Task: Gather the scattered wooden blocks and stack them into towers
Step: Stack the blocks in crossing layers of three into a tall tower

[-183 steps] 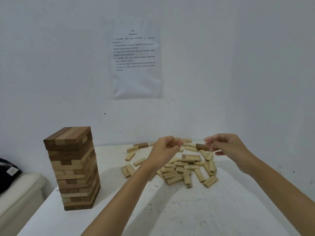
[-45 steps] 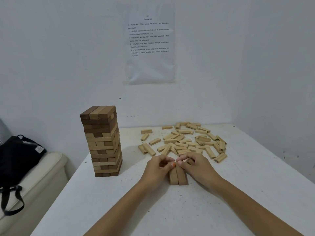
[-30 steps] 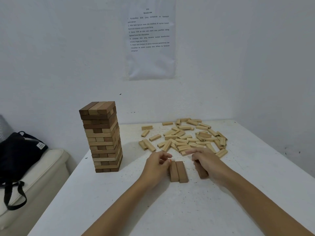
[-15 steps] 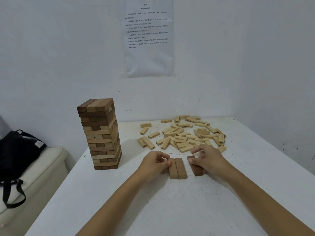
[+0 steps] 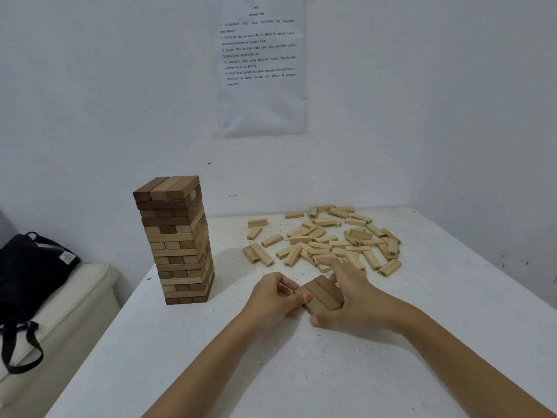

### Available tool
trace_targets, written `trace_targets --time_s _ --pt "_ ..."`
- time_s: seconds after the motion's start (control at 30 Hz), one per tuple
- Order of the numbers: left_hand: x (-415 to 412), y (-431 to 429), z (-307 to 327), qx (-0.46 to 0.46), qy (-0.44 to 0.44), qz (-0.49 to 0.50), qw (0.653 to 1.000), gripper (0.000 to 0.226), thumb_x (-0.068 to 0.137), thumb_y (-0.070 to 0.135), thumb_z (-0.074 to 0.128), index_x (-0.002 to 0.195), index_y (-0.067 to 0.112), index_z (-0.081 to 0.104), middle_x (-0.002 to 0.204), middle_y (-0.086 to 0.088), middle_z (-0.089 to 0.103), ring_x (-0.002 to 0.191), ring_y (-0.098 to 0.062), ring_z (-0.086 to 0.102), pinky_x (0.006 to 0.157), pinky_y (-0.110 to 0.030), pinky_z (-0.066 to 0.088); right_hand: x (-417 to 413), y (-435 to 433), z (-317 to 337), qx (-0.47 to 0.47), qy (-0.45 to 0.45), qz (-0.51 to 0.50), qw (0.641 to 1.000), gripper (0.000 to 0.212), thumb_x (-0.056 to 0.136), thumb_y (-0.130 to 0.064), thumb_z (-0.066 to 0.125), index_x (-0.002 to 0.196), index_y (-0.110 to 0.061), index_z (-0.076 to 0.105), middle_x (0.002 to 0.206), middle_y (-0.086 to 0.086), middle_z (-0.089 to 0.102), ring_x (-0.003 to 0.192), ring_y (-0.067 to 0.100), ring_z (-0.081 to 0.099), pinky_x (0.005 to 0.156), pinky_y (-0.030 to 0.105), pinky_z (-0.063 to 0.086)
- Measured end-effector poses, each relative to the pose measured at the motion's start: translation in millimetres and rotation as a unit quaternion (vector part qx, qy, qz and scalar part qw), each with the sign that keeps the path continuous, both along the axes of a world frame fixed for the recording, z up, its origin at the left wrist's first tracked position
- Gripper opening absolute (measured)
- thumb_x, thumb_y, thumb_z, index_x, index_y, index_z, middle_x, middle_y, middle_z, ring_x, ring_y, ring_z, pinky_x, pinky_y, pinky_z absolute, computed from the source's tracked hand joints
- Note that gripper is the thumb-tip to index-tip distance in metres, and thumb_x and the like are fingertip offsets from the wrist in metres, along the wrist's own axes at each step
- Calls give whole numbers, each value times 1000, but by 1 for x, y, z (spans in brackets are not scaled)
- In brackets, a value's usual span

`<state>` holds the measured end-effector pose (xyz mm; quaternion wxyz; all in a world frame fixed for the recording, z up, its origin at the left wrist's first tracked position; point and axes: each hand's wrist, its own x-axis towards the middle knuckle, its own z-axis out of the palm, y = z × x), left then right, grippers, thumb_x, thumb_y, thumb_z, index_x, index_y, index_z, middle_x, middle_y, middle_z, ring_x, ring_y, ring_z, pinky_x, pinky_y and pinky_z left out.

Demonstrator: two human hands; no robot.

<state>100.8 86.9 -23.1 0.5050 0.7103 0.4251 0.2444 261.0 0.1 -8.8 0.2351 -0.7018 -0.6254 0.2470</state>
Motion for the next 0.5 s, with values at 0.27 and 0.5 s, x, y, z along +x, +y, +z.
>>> trace_targets --time_s 0.27,0.5 --pt "-2 -1 8 -2 32 -60 998 40 79 20 77 113 9 59 84 -3 68 67 -6 64 73 -19 54 6 2 3 14 22 51 998 90 76 -9 68 144 -46 21 129 -12 40 123 8 37 95 24 42" --pt "-2 -7 11 24 46 -43 998 58 75 20 80 126 10 54 95 1 58 76 -5 56 66 -8 48 18 1 7 -16 -3 -8 1000 82 79 -15 73 143 -37 27 126 -2 38 107 8 46 77 13 44"
